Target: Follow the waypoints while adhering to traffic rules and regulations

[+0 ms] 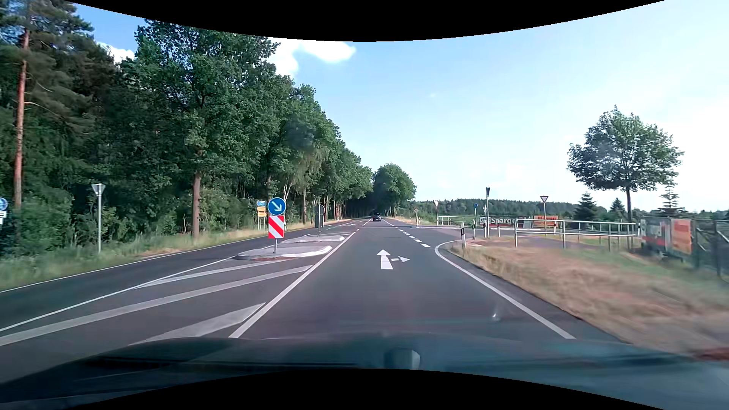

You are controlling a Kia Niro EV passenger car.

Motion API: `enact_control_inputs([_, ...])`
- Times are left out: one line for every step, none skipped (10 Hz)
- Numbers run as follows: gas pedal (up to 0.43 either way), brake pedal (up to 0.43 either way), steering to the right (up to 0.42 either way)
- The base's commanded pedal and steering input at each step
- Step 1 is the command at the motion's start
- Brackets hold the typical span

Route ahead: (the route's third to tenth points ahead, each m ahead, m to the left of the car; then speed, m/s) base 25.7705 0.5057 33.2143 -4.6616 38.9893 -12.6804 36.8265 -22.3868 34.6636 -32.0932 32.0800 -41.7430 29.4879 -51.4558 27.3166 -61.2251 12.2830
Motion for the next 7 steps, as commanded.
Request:
enact_control_inputs([0.000, 0.189, 0.010])
enact_control_inputs([0.000, 0.195, 0.016])
enact_control_inputs([0.000, 0.201, 0.023])
enact_control_inputs([0.000, 0.201, 0.029])
enact_control_inputs([0.000, 0.201, 0.041])
enact_control_inputs([0.000, 0.201, 0.056])
enact_control_inputs([0.000, 0.207, 0.069])
